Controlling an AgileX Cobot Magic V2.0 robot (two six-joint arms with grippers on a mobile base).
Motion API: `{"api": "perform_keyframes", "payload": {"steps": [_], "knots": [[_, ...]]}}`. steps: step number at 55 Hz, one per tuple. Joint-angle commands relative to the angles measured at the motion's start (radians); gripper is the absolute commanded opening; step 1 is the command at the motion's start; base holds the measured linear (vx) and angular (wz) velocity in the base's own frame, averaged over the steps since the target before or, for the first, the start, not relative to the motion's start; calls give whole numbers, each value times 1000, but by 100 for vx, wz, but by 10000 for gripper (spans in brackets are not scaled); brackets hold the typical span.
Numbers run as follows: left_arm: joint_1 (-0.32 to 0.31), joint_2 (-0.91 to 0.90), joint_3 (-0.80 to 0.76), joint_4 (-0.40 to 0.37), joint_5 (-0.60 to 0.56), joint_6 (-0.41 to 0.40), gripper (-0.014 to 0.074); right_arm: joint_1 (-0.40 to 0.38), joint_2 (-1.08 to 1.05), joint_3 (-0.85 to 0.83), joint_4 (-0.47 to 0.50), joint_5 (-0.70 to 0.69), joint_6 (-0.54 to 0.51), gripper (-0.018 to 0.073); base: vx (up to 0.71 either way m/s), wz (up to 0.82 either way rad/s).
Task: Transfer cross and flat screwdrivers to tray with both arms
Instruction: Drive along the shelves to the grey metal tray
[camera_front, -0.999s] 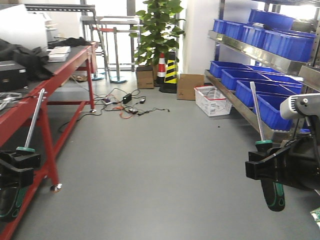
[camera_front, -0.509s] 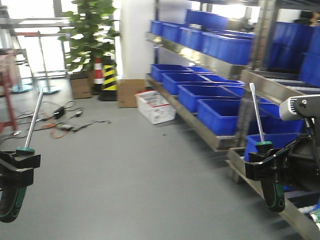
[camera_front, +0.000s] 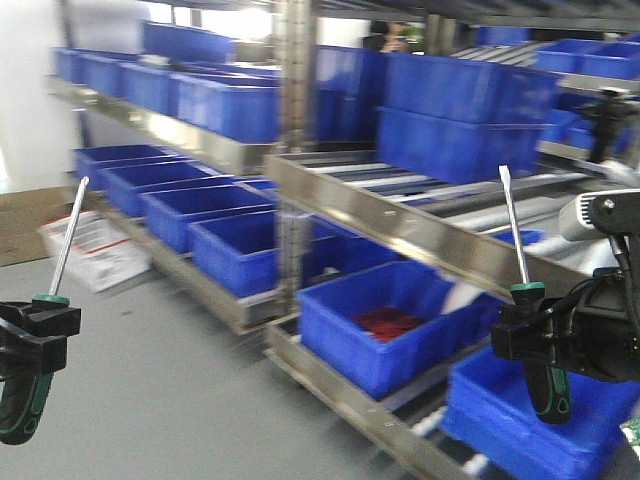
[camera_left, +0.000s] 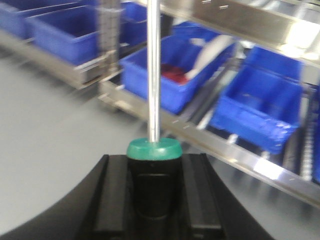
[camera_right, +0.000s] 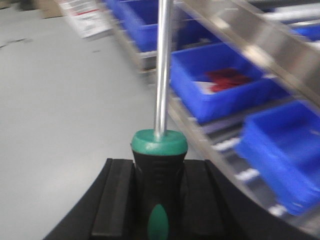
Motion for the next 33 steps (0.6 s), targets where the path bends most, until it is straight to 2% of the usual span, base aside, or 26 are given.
{"api": "perform_keyframes", "payload": {"steps": [1, 33], "knots": [[-5, -21, -30, -24, -85, -9, 3, -3, -19, -34, -7, -91, -2, -8, 37, -90], [-5, -21, -30, -24, -85, -9, 3, -3, -19, -34, -7, -91, -2, -8, 29, -94]]}}
